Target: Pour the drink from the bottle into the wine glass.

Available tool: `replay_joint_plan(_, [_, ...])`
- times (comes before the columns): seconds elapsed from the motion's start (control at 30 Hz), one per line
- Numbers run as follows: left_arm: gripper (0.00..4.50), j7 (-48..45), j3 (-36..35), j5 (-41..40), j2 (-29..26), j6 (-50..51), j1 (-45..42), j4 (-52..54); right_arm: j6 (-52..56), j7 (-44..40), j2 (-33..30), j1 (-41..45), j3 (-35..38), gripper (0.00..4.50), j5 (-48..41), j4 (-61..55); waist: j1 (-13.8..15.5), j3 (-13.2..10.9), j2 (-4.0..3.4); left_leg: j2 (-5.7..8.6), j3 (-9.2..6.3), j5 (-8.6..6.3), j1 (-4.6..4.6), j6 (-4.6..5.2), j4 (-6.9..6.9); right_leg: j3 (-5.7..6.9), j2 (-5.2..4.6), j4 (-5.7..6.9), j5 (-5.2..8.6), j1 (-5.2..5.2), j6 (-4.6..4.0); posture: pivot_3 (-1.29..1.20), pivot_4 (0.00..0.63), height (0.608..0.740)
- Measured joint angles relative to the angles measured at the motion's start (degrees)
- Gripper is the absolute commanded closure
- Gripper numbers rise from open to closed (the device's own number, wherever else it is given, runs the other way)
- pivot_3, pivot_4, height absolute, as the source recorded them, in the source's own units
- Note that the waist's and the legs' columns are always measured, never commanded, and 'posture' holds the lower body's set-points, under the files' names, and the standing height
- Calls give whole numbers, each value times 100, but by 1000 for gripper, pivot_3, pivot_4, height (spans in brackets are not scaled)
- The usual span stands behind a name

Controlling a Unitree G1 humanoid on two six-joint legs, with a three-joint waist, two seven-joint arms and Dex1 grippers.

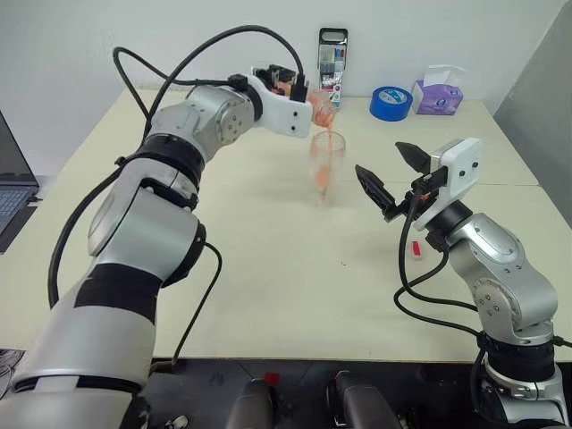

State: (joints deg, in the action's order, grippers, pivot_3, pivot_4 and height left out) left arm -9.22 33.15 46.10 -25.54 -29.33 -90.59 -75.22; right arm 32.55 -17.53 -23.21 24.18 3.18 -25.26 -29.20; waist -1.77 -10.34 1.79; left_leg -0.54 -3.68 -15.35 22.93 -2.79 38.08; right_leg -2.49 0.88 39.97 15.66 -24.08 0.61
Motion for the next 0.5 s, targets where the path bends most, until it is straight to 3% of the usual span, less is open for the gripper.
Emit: replay_joint_plan(0.5, [2755, 40, 39, 140, -78, 14, -2, -100, 0, -26, 0, -19, -7, 0, -1, 0, 0, 0, 0, 0, 0, 1, -1, 1, 2, 1, 0, 3, 0, 0, 0, 0, 150, 740])
